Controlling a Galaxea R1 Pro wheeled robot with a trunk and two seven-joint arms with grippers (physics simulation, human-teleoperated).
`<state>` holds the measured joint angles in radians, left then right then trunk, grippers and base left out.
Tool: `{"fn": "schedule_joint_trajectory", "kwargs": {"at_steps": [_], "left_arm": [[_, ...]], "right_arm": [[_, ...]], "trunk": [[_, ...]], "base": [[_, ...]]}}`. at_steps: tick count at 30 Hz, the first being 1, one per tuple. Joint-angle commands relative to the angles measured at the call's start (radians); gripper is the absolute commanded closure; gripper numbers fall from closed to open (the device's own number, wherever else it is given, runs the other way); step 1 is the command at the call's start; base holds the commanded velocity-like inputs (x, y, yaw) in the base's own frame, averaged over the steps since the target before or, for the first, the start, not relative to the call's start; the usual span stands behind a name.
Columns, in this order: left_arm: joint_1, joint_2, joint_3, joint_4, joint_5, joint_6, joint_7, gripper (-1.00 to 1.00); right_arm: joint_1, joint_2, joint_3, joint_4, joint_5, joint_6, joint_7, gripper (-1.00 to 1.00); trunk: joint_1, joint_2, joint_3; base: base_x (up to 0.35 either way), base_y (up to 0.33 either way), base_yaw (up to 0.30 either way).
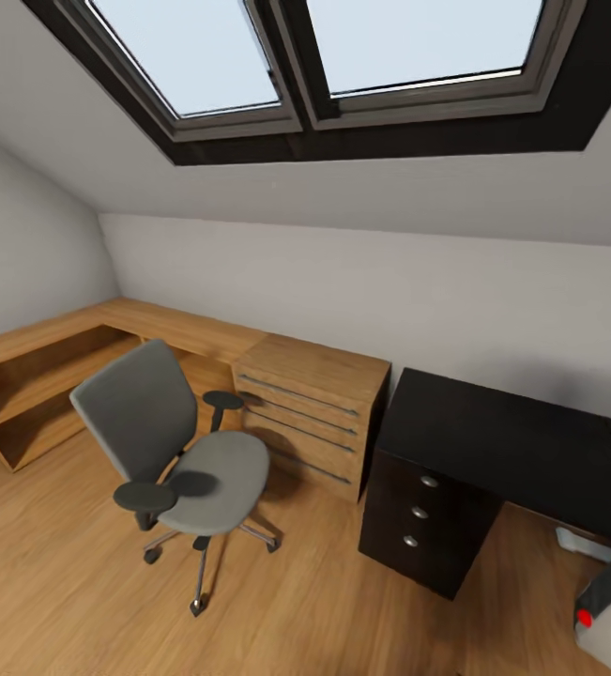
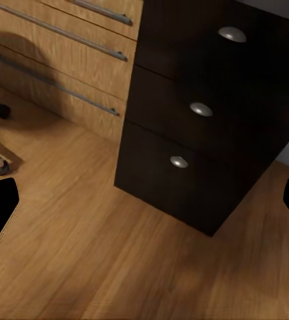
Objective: In the bedroom, organize the workspace by keeping the computer under the desk, ensuring the monitor is on the desk, placing the keyboard on the desk next to the monitor, placing the mouse on the desk next to the keyboard, moving the folder from the swivel chair onto the desk next to the mouse, stacking the notebook on top of the folder with the pen on top of the notebook, and positioning the swivel chair next to the desk.
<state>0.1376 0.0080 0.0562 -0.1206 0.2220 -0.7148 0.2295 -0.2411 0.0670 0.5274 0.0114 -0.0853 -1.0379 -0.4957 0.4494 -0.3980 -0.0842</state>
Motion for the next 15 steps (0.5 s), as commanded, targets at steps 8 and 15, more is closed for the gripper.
{"fn": "schedule_joint_trajectory", "kwargs": {"at_steps": [8, 15], "left_arm": [[0.000, 0.000, 0.005, -0.002, -0.003, 0.000, 0.000, -1.00], [0.000, 0.001, 0.005, -0.003, -0.003, -0.003, 0.000, -1.00]], "right_arm": [[-0.001, 0.003, 0.009, 0.003, -0.008, -0.005, -0.004, -1.00], [0.000, 0.005, 0.008, 0.004, -0.011, -0.005, -0.004, -1.00]], "trunk": [[0.001, -0.002, -0.001], [0.001, -0.002, 0.000]], "base": [[0.000, 0.000, 0.273], [0.000, 0.000, 0.280]]}}
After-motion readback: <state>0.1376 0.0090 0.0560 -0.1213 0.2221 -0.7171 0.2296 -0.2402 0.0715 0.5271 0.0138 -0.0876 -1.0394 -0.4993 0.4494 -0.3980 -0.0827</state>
